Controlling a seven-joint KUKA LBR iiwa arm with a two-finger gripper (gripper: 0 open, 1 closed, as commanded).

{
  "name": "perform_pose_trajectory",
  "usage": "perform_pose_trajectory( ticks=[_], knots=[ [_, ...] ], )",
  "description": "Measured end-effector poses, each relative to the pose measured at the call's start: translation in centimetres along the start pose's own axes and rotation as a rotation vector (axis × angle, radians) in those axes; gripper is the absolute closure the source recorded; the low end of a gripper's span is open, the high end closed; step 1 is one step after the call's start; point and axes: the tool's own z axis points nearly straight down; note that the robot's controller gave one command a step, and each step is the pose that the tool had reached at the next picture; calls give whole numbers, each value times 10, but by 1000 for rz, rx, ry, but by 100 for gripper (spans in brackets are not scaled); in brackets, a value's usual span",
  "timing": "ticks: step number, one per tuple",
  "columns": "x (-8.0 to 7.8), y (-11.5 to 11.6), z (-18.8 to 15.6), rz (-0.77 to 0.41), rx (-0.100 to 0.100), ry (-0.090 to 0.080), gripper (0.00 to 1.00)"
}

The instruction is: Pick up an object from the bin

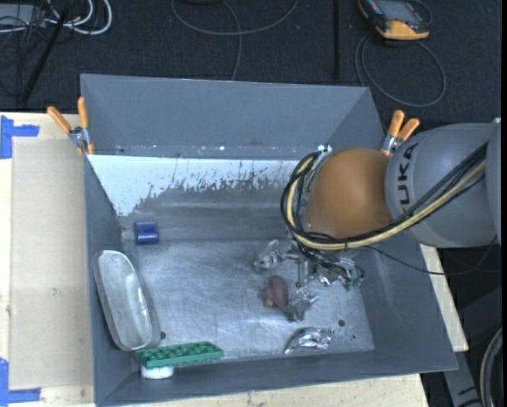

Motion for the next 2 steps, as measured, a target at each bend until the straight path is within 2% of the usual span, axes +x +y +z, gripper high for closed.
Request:
perform_pose_trajectory(
  ticks=[1,2],
  knots=[
    [-1,0,-1,4,-2,0,100],
    [33,-28,-159,-137,0,-2,100]
  ],
)
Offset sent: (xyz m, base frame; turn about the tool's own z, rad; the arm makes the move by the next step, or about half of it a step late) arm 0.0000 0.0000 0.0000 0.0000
